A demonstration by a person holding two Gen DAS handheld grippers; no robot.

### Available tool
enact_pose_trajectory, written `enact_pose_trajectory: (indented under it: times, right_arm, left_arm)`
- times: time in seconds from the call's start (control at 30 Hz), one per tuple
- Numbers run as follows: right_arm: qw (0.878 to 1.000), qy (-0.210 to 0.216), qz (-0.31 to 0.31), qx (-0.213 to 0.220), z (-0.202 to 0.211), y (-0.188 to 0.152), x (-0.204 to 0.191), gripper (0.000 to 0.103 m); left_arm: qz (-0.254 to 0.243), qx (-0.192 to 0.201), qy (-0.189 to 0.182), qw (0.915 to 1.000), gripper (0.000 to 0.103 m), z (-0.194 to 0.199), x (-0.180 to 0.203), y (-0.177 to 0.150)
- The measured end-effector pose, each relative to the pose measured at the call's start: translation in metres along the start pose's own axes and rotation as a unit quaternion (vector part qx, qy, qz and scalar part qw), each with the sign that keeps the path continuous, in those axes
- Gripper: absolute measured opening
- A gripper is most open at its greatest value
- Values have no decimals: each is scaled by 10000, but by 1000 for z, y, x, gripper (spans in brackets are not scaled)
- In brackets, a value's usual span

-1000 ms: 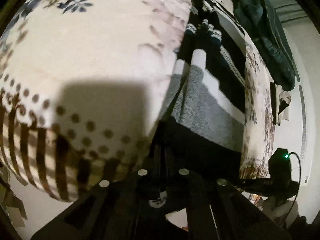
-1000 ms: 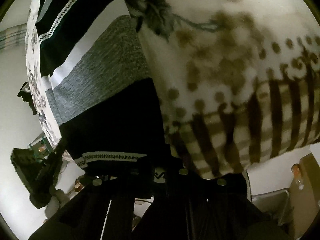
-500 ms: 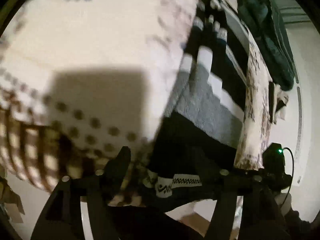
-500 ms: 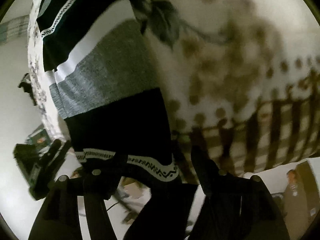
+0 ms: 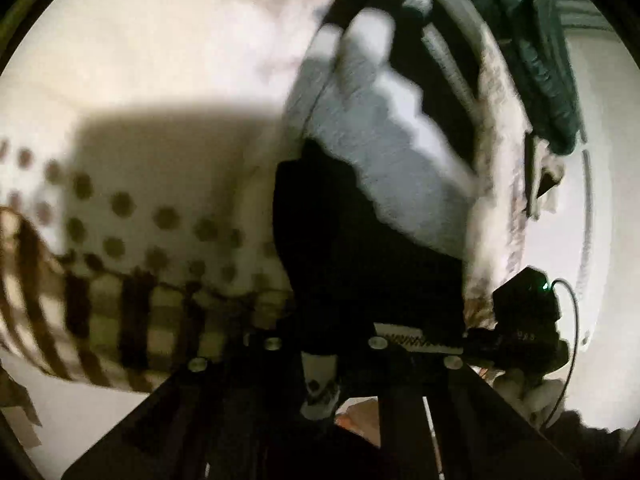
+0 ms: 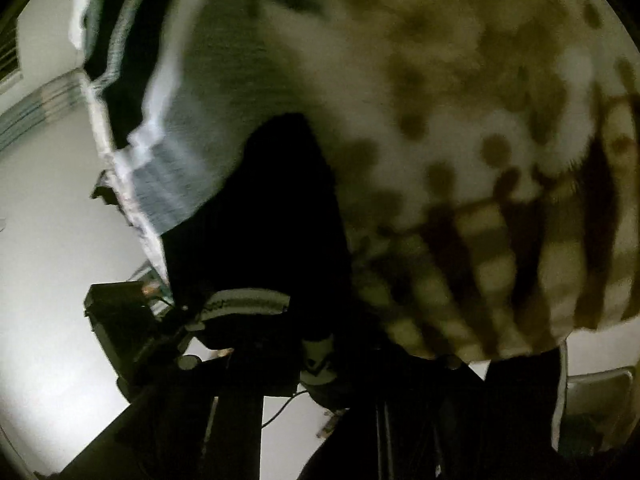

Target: Fold small clothes

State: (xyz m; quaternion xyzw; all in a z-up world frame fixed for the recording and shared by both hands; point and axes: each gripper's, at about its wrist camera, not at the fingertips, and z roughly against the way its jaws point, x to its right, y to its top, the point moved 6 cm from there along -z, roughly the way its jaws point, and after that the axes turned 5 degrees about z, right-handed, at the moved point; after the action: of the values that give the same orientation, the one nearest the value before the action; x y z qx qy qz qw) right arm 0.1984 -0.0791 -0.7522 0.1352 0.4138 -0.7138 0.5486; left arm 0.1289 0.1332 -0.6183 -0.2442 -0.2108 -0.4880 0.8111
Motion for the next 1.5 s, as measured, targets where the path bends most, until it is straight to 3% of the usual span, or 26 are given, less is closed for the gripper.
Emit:
enact_pose_trajectory:
  times: [0.17, 0.3, 0.47, 0.6, 0.67, 0.87, 0.93, 1.0, 1.03, 1.07, 1.1, 1.13, 1.2, 1.37, 1.5]
  right_arm:
    - [9962, 684, 255, 469, 51, 7, -68, 13]
    - [9870, 1115, 546, 1018, 101, 55, -127, 13]
    - [9728, 1192, 928, 1754, 150, 166, -195, 13]
    - [9683, 1012, 965, 2069, 171, 268, -223, 13]
    - [9681, 878, 950, 2144, 179, 310, -233, 13]
    - [9689, 468, 861, 2273, 187, 407, -255, 13]
    - [9709, 342, 768, 2242, 189, 424, -257, 17]
    - [9726, 251, 758, 2185, 188, 438, -263, 18]
    - [9734, 214, 765, 2149, 185, 445, -267, 27]
    - [9734, 204, 807, 2135, 185, 448, -270, 36]
    - [9714, 186, 833, 2218, 187, 448, -270, 56]
    - [9695, 170, 845, 2295, 189, 442, -270, 69]
    - [9676, 87, 863, 2373, 196, 440, -270, 70]
    - [9625, -500, 1244, 2357, 206, 421, -264, 70]
    - [9567, -1152, 1611, 2131, 205, 412, -252, 71]
  left_arm:
    - [-262, 539, -382, 9975, 8, 61, 53, 23]
    - [-477, 1024, -840, 9900, 8, 93, 109, 81]
    - [-747, 1633, -1149, 9770, 9, 98, 178, 203]
    - [-929, 1811, -958, 9744, 9, 85, 206, 289]
    - [-994, 1836, -828, 9744, 9, 74, 215, 335]
    - [-855, 1520, -536, 9832, 12, 40, 213, 403]
    - [-675, 1428, -621, 9855, 12, 34, 209, 414]
    - [-586, 1374, -674, 9865, 21, 32, 209, 418]
    - [-546, 1352, -712, 9867, 26, 32, 209, 419]
    - [-516, 1304, -804, 9868, 41, 30, 210, 421]
    - [-494, 1258, -884, 9869, 59, 29, 210, 422]
    - [-466, 1235, -953, 9867, 64, 28, 211, 424]
    - [-405, 1253, -1047, 9858, 71, 28, 210, 426]
    - [-210, 1594, -1157, 9802, 71, 47, 205, 437]
    - [-256, 1988, -894, 9756, 72, 71, 201, 442]
